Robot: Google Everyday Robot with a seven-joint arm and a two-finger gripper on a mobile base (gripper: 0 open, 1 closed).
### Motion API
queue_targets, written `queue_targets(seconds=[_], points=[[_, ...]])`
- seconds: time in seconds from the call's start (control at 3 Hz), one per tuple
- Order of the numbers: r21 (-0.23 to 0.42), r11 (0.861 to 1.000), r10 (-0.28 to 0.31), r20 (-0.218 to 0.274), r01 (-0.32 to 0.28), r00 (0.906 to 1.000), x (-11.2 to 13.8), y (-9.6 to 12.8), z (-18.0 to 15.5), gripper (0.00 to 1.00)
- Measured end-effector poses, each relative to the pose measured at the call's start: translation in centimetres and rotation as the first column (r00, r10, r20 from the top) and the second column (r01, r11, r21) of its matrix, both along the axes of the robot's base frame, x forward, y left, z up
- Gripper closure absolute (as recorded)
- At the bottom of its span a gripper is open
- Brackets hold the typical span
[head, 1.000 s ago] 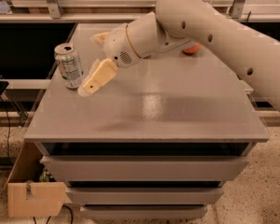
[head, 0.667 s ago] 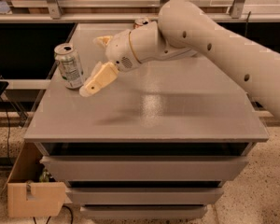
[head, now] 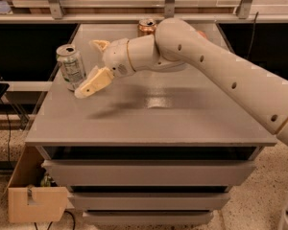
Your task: Pick 7up can
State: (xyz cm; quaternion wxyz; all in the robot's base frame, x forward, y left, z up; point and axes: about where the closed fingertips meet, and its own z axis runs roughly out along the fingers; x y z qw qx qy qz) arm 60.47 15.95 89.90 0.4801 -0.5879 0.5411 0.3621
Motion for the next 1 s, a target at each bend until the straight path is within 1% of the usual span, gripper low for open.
queue_targets(seconds=[0.33, 0.67, 1.0], points=[[0.059, 0.998, 0.031, -0.003, -0.030, 0.9995, 0.9, 1.9, -1.0, 0.00], [0.095, 0.993, 0.064, -0.001, -0.063, 0.9980, 1.5, 3.7, -1.3, 0.18], [0.109, 0.990, 0.084, 0.006, -0.085, 0.9964, 1.8, 4.6, -1.1, 0.42]])
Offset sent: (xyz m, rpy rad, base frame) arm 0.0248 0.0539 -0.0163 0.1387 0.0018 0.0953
